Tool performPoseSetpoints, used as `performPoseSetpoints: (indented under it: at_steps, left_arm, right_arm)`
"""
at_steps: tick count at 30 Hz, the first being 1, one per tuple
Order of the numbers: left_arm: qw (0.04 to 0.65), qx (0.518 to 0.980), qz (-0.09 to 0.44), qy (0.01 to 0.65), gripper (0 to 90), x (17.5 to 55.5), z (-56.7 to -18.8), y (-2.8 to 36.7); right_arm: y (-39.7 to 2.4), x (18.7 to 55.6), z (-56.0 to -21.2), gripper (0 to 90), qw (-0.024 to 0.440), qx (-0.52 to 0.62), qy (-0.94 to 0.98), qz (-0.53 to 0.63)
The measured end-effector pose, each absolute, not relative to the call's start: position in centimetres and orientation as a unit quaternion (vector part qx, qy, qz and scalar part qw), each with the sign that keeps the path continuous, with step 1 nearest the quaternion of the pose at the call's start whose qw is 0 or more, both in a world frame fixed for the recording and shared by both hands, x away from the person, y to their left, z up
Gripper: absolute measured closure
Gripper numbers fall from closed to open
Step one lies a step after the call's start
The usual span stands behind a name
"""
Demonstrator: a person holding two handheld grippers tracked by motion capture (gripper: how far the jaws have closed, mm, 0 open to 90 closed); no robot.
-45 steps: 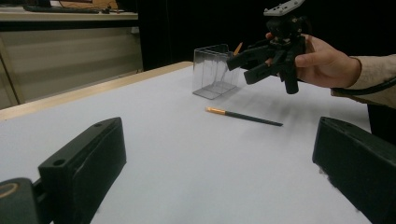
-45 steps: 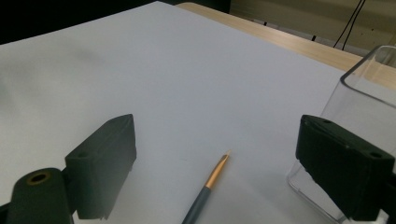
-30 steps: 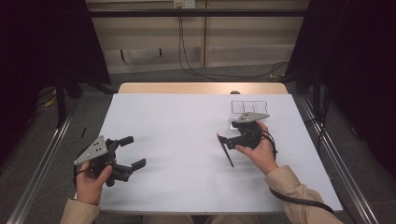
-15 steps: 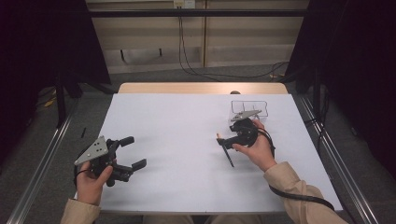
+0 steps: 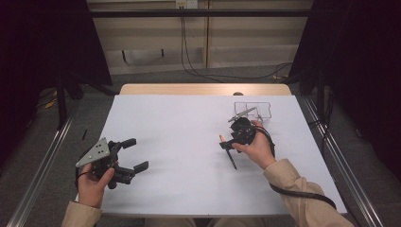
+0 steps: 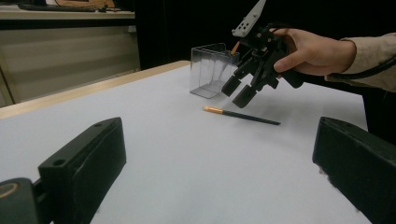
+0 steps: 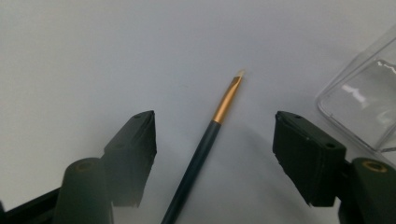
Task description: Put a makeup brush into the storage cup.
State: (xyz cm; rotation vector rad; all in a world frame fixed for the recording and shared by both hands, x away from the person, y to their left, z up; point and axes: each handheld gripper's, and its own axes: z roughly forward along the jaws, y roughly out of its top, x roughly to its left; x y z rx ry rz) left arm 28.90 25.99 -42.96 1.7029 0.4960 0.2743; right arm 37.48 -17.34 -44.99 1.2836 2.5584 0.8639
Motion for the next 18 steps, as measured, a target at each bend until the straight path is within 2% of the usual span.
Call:
performPoseSetpoints:
  at_steps: [5,12,18]
  left_arm:
    - [0.626,0.74,0.119,0.217,2.7,28.93,-43.0,26.06]
    - [0.625,0.74,0.117,0.219,2.7,28.93,-43.09,26.09]
    - [0.625,0.74,0.118,0.219,2.7,28.93,-43.11,26.12]
  right_arm:
    - [-16.95,37.79,-45.06,38.2,0.069,0.433,0.859,0.265]
    - [-16.54,38.27,-45.09,55.1,0.064,0.434,0.865,0.244]
    - [-16.33,38.37,-45.57,65.3,0.055,0.431,0.87,0.233]
